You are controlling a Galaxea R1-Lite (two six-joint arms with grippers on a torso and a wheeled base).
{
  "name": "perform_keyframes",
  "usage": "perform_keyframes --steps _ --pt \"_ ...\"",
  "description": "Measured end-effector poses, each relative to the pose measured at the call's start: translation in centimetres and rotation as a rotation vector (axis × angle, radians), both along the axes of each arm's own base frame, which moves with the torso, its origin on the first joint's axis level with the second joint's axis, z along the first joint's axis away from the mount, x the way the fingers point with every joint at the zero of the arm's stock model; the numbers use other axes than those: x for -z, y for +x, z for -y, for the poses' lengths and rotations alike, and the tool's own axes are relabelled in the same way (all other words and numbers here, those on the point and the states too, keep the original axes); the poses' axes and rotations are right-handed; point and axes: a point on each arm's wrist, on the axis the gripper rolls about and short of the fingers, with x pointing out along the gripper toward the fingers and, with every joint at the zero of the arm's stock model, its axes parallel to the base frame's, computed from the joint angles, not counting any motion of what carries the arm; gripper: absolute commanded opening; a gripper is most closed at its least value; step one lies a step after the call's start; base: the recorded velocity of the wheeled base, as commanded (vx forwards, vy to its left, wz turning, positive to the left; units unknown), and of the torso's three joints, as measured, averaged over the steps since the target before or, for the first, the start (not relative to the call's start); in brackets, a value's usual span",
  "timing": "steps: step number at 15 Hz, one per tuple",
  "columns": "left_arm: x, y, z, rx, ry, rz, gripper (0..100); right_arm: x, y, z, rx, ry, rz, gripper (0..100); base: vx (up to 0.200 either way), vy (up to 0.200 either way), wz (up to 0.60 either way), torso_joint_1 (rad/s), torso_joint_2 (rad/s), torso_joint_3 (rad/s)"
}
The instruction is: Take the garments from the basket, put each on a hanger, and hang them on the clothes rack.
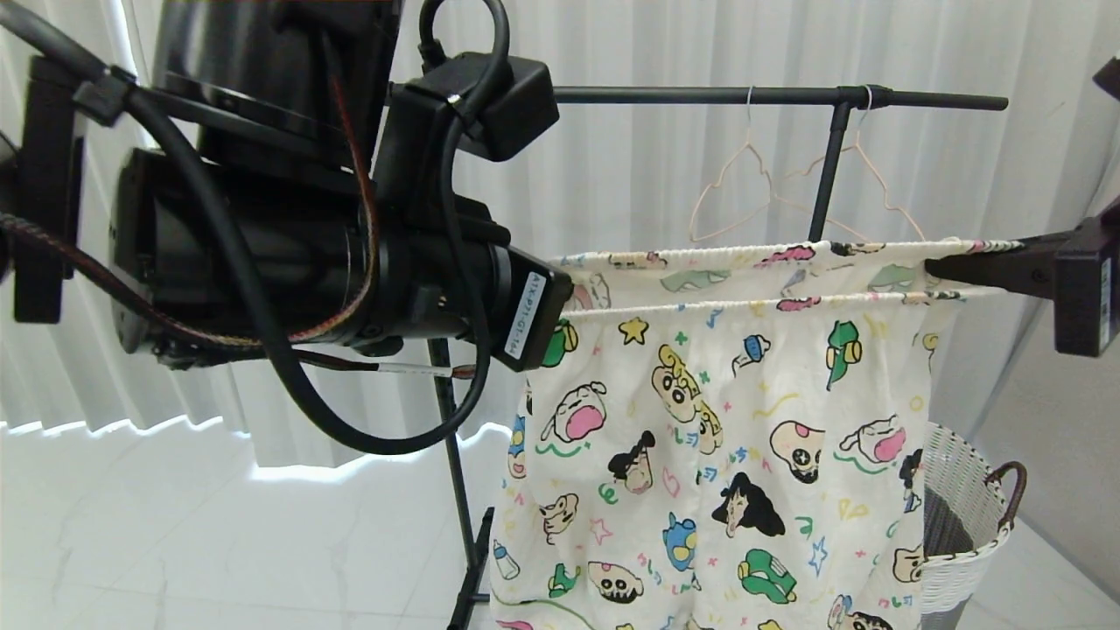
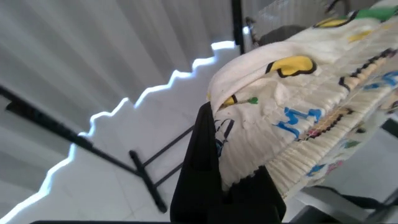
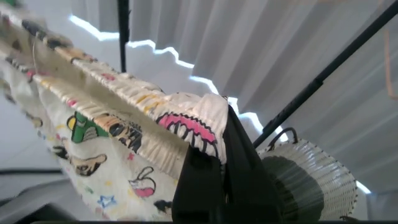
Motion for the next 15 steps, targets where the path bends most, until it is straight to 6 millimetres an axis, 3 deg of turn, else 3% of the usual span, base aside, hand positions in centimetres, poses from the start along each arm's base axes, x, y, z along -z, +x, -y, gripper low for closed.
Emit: perform_keyframes --steps 4,10,15 --pt "-2.0 0.4 0.4 0.076 -0.079 0.026 0 0.7 -2.7 0.6 -0.063 -0.047 -0.075 0 0.0 0.0 0.0 0.0 0.0 0.0" --pt "-2.3 3.3 2.5 0.062 -0.106 0.056 0 2.2 -6.1 1.3 -0.182 -0.078 -0.109 0 0.0 0.0 0.0 0.0 0.0 0.0" --pt "-1.9 4.1 3.2 0.06 -0.099 0.05 0 1.9 -6.9 1.5 -0.213 -0.068 -0.091 0 0.0 0.0 0.0 0.0 0.0 0.0"
